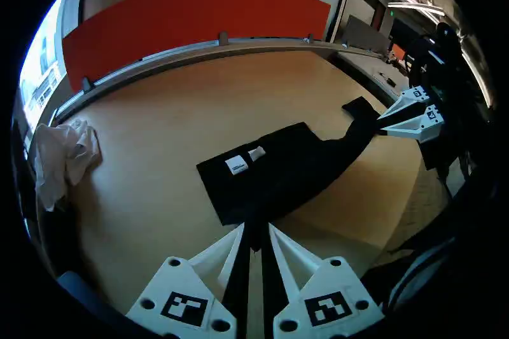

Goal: Fold towel

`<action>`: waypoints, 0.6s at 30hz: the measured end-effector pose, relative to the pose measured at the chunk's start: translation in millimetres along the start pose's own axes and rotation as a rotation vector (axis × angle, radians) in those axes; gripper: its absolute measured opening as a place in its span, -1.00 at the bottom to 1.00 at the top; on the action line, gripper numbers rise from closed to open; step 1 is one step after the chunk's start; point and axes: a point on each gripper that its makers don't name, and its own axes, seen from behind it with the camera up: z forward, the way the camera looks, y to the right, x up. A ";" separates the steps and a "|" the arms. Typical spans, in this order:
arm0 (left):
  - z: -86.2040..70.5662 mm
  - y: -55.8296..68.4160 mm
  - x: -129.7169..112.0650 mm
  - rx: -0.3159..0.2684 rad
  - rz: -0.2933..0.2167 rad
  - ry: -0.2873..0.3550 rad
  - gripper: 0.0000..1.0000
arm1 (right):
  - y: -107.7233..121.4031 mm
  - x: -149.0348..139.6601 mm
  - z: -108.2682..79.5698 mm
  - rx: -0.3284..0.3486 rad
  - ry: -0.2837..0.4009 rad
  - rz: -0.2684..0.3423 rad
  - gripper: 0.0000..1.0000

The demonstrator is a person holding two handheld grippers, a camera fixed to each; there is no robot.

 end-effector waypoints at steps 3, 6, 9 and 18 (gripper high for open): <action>7.9 -4.5 2.2 0.004 -0.006 -0.003 -0.79 | 6.7 0.4 7.0 -0.005 -0.011 -0.001 -0.73; 16.9 -9.0 4.3 0.006 -0.015 -0.009 -0.79 | 14.8 0.2 15.3 -0.012 -0.021 0.001 -0.73; 26.5 -14.1 6.3 0.011 -0.021 -0.015 -0.79 | 24.4 0.0 24.2 -0.024 -0.034 0.008 -0.73; 55.4 -27.6 9.8 0.026 -0.022 -0.037 -0.79 | 42.3 -4.0 47.9 -0.032 -0.075 -0.002 -0.73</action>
